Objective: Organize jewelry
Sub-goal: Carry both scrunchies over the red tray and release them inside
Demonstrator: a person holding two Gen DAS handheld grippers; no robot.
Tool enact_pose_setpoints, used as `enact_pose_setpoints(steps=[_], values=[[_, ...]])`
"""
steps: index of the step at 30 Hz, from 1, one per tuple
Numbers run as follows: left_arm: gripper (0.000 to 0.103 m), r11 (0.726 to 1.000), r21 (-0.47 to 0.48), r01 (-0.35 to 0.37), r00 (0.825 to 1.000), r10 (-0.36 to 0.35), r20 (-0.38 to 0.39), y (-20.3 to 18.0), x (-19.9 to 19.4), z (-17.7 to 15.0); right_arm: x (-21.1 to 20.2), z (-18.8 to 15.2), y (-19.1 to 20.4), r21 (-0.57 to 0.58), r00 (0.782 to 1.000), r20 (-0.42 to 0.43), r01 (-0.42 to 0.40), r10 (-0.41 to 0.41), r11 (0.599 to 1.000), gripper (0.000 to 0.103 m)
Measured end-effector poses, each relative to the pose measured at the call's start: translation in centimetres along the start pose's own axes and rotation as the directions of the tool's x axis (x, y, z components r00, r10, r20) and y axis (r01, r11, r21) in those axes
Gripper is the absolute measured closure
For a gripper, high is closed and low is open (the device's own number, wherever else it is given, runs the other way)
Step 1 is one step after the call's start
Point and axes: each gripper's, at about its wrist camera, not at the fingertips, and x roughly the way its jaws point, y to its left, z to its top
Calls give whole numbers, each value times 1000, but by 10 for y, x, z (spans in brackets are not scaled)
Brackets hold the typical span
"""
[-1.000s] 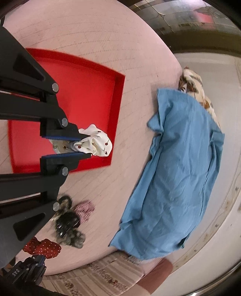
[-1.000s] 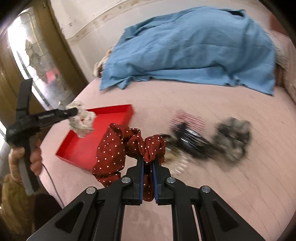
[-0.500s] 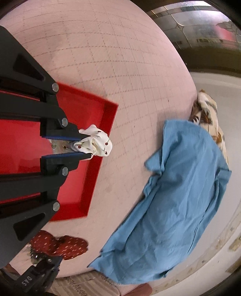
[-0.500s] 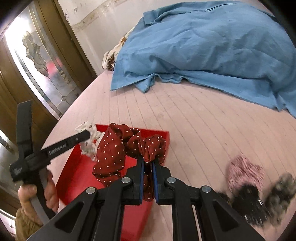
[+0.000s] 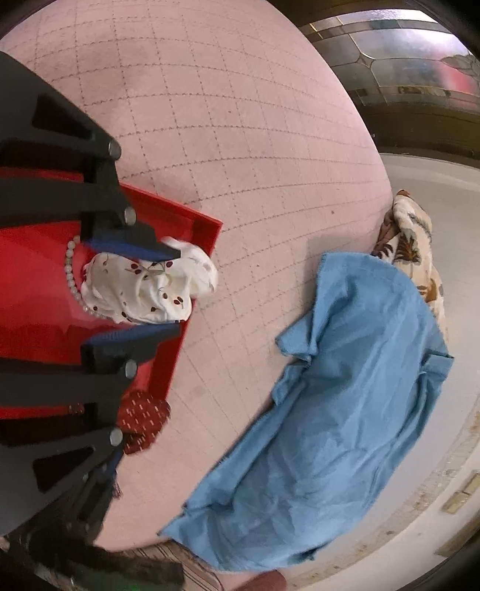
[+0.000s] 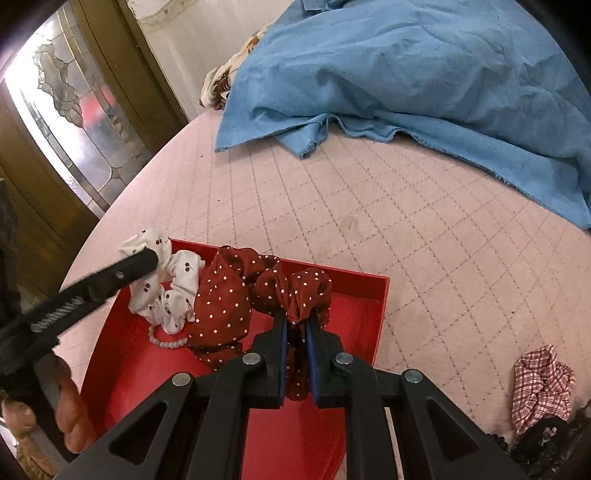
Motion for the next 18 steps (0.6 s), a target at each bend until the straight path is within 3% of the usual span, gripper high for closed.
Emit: enact_pose_setpoints(steps=[3,5,7,9,13,16,17,18], values=[[67,999,-23,38,999,-38,15,3,-9,3,-1,0,0,-5,1000,7,9,-9,1000,88],[65,997,-42,64,998,-63,24,8,-15,6,0,2,0,-1,1000,10,8,-8,1000,74],[61,996,-54,73,997,-71,39,12,-22,7,-4,0,-2,19,1000,20,7,-7,1000,52],[60,995,-68,70,996,-67,55,16,-28,8,-9,0,-3,26,999,34,14,-14,1000,48],[60,994,-95,46,997,-39,69,28,-37,10,-27,-3,9,-6,996,89,5,-4,1000,48],[59,995,-98,16,997,-9,79,35,-43,11,-27,-9,33,-65,993,71,-95,99,993,48],[59,995,-97,6,997,2,82,37,-44,11,-23,-10,40,-76,990,47,-126,130,989,50],[59,996,-93,-8,996,16,84,38,-45,11,-15,-13,50,-90,986,6,-167,168,982,62]])
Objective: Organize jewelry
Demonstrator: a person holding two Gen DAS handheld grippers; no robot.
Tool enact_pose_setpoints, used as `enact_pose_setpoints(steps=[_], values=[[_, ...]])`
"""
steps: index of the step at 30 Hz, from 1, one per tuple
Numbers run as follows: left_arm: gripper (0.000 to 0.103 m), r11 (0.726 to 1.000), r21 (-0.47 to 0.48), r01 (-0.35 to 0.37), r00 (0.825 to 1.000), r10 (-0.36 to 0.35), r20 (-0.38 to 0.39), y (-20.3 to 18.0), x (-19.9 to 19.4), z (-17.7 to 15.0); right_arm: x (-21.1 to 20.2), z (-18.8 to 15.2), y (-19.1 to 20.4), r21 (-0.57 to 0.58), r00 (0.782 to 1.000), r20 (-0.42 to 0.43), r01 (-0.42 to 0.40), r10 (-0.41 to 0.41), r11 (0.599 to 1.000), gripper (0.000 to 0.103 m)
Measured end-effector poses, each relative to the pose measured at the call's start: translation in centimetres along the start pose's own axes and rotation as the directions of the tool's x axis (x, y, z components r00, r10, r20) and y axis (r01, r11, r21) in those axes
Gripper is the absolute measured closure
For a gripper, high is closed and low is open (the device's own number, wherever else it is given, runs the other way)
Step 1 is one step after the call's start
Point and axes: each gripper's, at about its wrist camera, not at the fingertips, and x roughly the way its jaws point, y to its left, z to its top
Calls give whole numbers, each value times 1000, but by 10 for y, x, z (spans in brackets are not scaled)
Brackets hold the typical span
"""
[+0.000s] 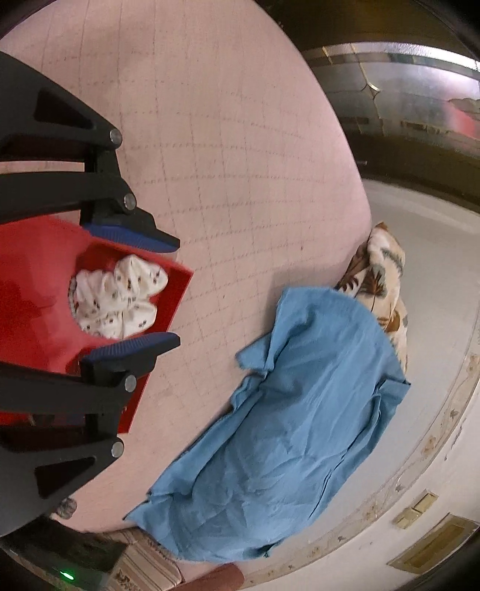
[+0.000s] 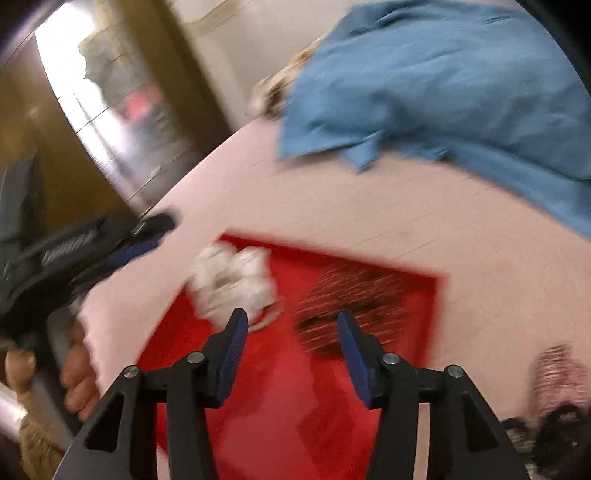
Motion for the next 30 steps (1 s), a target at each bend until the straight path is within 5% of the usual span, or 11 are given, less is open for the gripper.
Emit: enact_pose_setpoints(steps=[2,9,11,13,17,18,19,21,25,30], values=[[59,1000,7,-26,1000,26,8,2,0,0,21,-5,14,-33,998,-67,-23,21,999,75],[59,999,-48,-18,1000,19,3,19,1,4,58,-5,33,-135,993,-111,36,-51,990,74],[59,998,-62,-19,1000,19,1,24,2,5,59,-1,35,-138,995,-93,33,-46,990,64],[59,997,-71,-18,1000,18,-5,26,3,5,61,4,39,-128,997,-64,39,-47,991,38],[59,997,-72,-18,1000,17,-12,28,3,5,77,20,45,-109,998,-44,40,-45,993,35],[59,997,-72,-16,1000,15,-12,28,2,5,83,22,44,-100,998,-58,21,-27,995,53],[59,997,-74,-14,1000,13,-12,28,2,5,87,25,44,-93,997,-73,8,-14,996,94],[60,997,-75,-1,1000,0,-16,29,1,4,91,29,36,-47,995,-104,-15,10,999,95],[60,998,-30,59,996,-60,-67,19,4,-4,59,34,17,-8,999,-32,14,-14,1000,96],[61,975,185,125,977,-88,-196,-23,20,-34,20,33,-13,27,998,17,66,-67,997,95]])
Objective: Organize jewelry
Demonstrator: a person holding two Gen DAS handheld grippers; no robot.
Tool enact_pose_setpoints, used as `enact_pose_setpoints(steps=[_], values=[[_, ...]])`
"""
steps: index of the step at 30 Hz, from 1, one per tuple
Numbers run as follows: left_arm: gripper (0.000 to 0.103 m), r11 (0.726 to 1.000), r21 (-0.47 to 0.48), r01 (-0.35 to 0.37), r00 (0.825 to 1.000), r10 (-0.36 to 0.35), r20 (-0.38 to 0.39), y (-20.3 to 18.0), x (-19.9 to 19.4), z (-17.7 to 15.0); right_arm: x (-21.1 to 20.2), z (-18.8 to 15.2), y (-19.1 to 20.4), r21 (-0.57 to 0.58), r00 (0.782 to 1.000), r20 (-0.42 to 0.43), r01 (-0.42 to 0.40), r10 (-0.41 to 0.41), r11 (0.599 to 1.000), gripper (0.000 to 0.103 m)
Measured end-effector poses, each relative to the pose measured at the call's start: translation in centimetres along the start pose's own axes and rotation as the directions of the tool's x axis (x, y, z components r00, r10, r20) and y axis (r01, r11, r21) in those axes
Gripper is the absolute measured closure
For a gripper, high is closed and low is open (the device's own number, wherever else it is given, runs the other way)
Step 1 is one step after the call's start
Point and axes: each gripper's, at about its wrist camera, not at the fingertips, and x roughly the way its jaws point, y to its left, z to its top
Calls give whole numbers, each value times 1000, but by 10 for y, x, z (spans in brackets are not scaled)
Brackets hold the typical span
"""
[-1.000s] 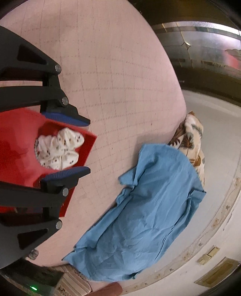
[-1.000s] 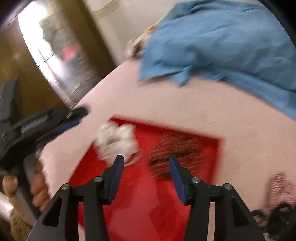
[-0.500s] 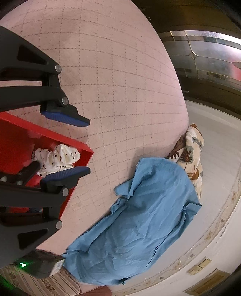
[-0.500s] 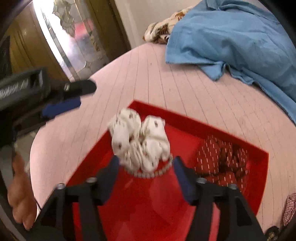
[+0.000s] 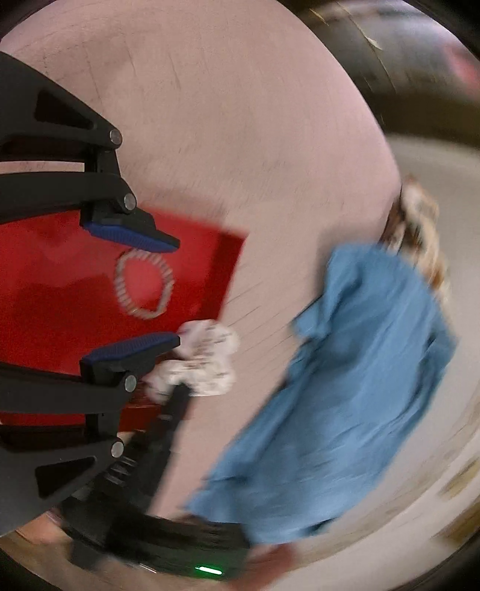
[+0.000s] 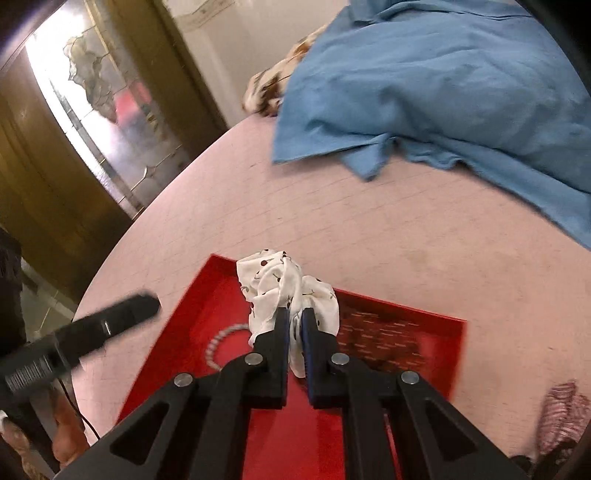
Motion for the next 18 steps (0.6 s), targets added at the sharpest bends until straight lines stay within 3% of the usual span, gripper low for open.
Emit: enact_pose_setpoints(steps=[3,8,16,18], values=[[65,994,104,-12,998,19,-64,-22,22,-13,-5,-5,-10,22,1000,-7,-7,7,1000,95],[65,972,210,-105,985,131,-116,-37,56,-25,-13,-8,-19,48,1000,7,-29,29,998,95],[66,950,268,-160,970,202,-138,-38,64,-30,-19,-7,-24,49,999,19,-42,41,998,95],[98,939,294,-179,964,228,-140,-39,64,-30,-18,-7,-25,51,999,19,-41,40,998,95]])
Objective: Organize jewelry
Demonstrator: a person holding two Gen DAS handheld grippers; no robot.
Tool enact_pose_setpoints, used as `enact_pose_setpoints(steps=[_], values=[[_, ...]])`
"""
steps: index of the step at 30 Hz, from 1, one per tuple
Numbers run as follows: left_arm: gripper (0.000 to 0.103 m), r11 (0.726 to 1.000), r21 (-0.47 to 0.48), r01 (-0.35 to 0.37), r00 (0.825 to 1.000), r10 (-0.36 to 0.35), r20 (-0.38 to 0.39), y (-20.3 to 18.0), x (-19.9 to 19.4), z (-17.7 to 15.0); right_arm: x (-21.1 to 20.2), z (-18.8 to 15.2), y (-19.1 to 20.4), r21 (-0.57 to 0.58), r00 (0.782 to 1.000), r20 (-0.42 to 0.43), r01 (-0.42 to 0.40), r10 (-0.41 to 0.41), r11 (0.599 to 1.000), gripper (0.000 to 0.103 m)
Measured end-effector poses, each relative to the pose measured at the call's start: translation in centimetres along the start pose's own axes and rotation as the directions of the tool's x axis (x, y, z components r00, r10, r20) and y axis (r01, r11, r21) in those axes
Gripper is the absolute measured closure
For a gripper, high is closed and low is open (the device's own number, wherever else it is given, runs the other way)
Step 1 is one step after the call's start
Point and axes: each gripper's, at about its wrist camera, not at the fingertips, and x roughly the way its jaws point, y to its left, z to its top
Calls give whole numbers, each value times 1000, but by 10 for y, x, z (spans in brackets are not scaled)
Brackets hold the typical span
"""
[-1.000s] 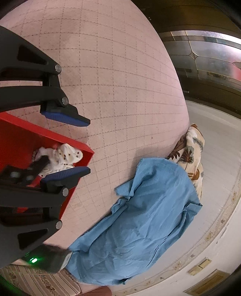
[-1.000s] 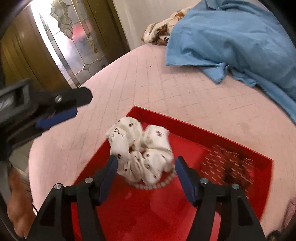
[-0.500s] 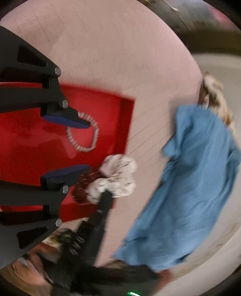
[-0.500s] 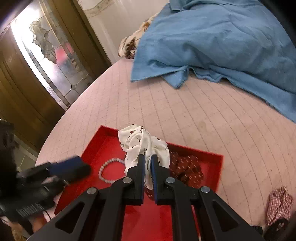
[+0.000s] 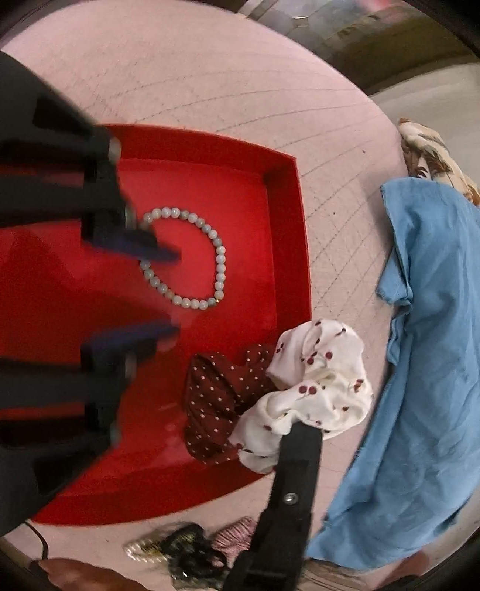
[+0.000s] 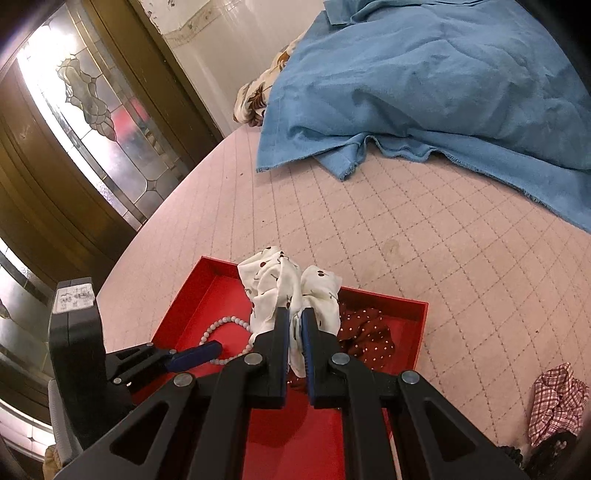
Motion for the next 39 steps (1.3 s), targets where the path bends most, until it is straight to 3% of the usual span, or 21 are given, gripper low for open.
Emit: enact_pose_setpoints(steps=[4,6,9,16,22,26,28,30,35,39], values=[[98,990,-81,114,993,-116,-20,16,-5,1,1,0,1,0,1000,0,5,-5,1000,94],[98,973,-119,196,981,-195,24,27,-20,2,1,0,1,5,1000,1,5,-5,1000,94],[98,932,-171,321,944,-298,144,49,-51,3,0,1,3,5,1000,9,-1,1,1000,94],[98,876,-259,406,904,-344,252,85,-77,-5,2,4,22,-18,999,16,-37,37,999,94],[98,845,-215,490,853,-414,318,87,-92,-1,25,7,43,-50,998,-26,-59,58,997,92],[98,850,-188,492,850,-423,315,80,-94,1,43,-3,45,-38,994,-89,-61,57,997,78],[98,852,-183,490,852,-423,310,76,-95,2,33,-5,41,-30,996,-67,-56,54,998,56],[98,859,-173,482,856,-418,305,71,-97,3,11,-7,32,-31,999,-28,-26,25,999,48],[98,876,-129,466,860,-414,298,50,-106,0,-62,-29,-21,29,998,42,35,-36,999,46],[98,871,-69,486,846,-449,287,18,-118,-5,-133,-61,-79,109,985,86,143,-153,984,45]])
